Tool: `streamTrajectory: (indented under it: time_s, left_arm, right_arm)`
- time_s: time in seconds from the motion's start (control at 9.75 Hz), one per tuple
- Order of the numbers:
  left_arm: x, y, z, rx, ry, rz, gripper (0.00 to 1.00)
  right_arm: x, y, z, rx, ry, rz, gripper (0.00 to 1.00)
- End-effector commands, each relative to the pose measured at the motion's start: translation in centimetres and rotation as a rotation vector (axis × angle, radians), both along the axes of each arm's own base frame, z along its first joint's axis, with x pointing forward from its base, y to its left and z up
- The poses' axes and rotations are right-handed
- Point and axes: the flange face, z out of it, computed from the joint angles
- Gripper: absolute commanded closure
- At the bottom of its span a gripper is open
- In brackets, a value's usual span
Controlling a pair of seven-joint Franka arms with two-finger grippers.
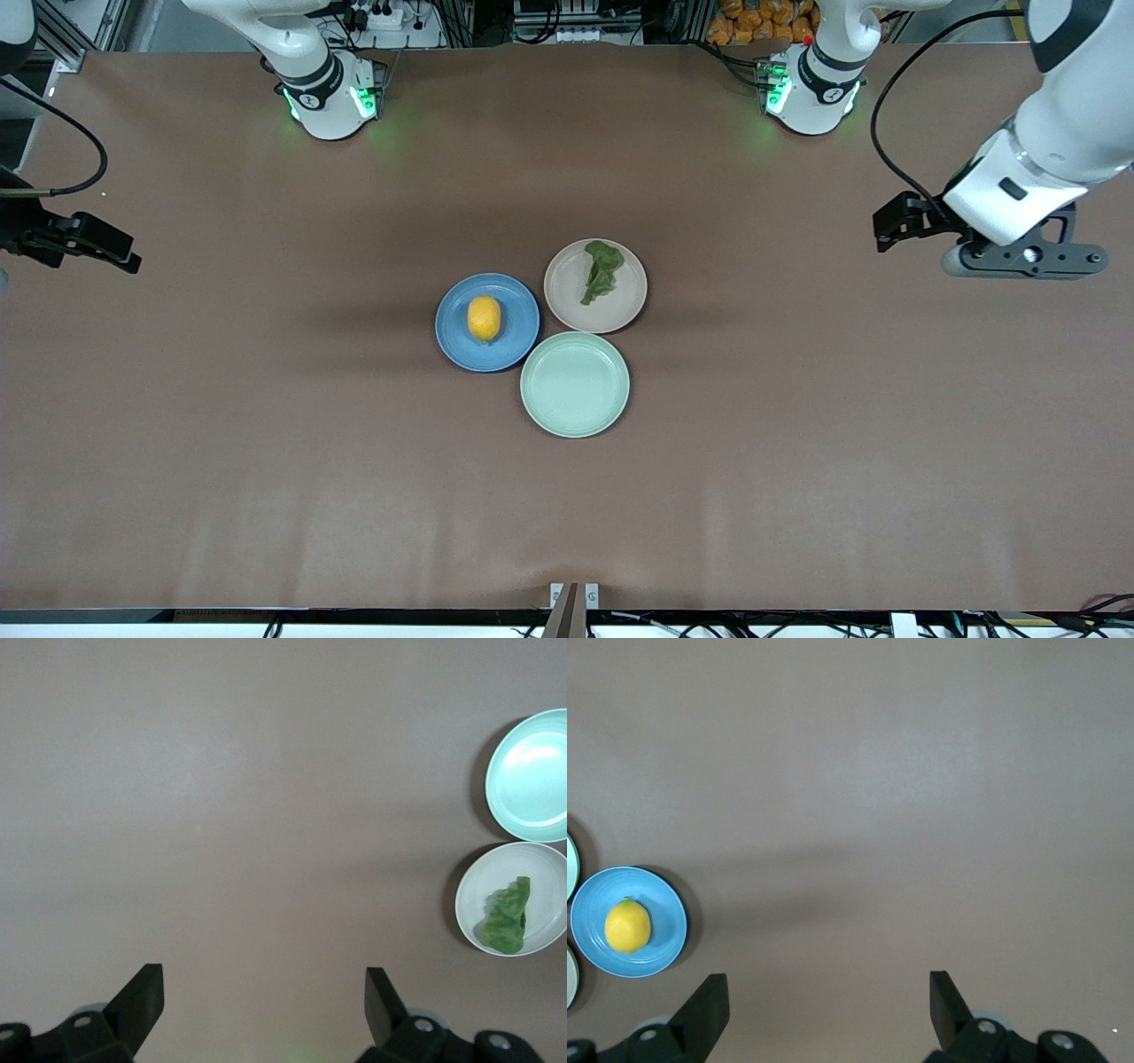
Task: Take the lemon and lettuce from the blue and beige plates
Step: 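Move the left gripper from rest toward the beige plate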
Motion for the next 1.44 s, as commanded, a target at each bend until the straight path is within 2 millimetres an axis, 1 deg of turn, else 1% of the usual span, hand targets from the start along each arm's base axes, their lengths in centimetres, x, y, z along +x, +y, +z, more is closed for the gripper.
streamTrajectory:
  time_s: [0.0, 0.21, 0.41, 0.51, 0.62, 0.72, 0.82, 0.92, 1.03, 1.23, 1.33]
  left_arm:
    - [0.2, -2.6, -0.9, 0.0, 0.01, 0.03, 0.0]
    - [-0.2, -4.7, -1.5, 0.01, 0.019, -0.014, 0.0]
    - [-0.4, -5.3, -1.2, -0.002, 0.017, -0.057, 0.0]
    - [-0.8, -6.2, -1.3, -0.017, 0.025, -0.093, 0.0]
    - [-1.2, -7.5, -1.8, -0.017, 0.036, -0.117, 0.0]
    - [-1.1, -7.7, -2.0, -0.015, 0.039, -0.111, 0.0]
    - [-1.2, -8.4, -2.5, -0.02, 0.047, -0.118, 0.0]
    - [-0.8, -8.6, -3.6, -0.01, 0.065, -0.1, 0.0]
    - [-1.0, -9.3, -4.3, -0.008, 0.079, -0.107, 0.0]
    - [-0.9, -10.1, -6.1, -0.015, 0.114, -0.109, 0.0]
    - [-0.7, -10.8, -6.8, -0.058, 0.116, -0.101, 0.0]
  right_arm:
    - [0.3, -0.1, 0.4, -0.008, -0.002, -0.001, 0.0]
    - [0.3, -0.1, 0.4, -0.009, -0.002, -0.001, 0.0]
    - [0.3, -0.2, 0.4, -0.009, -0.003, -0.001, 0.0]
    - [0.3, -0.2, 0.4, -0.009, -0.002, -0.002, 0.0]
    - [0.3, -0.2, 0.4, -0.009, -0.002, -0.001, 0.0]
    - [0.3, -0.3, 0.4, -0.012, -0.002, -0.002, 0.0]
    - [0.3, -0.1, 0.4, -0.024, -0.001, 0.002, 0.0]
    - [0.3, -0.1, 0.4, -0.025, -0.001, 0.002, 0.0]
    - [0.2, -0.1, 0.5, -0.024, -0.003, 0.003, 0.0]
    - [0.2, 0.2, 0.5, -0.023, -0.001, 0.008, 0.0]
    - [0.2, 0.4, 0.6, -0.019, -0.003, 0.01, 0.0]
